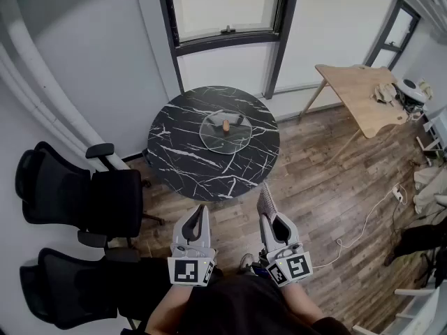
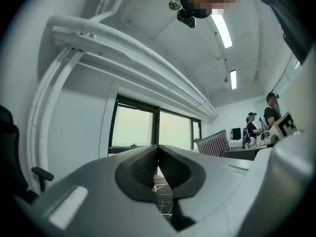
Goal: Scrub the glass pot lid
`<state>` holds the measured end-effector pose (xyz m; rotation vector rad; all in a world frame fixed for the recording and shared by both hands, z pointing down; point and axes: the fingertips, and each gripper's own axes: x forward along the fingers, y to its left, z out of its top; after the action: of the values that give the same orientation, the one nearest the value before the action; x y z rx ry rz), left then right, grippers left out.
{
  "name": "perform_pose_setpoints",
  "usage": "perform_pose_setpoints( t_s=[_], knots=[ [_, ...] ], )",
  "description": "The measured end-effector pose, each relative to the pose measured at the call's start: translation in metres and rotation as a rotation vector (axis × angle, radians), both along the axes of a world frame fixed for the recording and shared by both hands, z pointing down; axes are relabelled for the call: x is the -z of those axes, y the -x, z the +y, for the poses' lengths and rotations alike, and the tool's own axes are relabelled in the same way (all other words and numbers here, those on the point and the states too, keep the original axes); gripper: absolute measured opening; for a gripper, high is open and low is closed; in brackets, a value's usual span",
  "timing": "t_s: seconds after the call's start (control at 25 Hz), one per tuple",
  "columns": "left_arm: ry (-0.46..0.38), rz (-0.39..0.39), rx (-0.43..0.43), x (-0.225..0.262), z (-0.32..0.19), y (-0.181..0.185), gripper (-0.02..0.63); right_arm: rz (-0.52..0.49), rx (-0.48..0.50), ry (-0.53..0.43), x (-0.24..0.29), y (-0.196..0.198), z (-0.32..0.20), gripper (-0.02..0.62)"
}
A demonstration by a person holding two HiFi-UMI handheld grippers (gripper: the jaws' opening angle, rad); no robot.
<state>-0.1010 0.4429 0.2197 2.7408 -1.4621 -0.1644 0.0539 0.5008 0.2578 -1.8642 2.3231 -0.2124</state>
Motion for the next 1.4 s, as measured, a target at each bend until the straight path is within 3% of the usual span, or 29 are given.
perform_pose_setpoints(
  t_s=[0.64, 1.4],
  knots=[
    [0.007, -0.001, -0.018, -0.005, 0.012, -0.024, 0.003, 0.014, 0.043, -0.005, 0.001, -0.008, 0.005, 0.072],
    [0.033, -0.031, 0.056, -0.021, 0.031, -0.073, 0.003, -0.024, 0.098, -0.006, -0.01, -0.059, 0.009, 0.078]
  ],
)
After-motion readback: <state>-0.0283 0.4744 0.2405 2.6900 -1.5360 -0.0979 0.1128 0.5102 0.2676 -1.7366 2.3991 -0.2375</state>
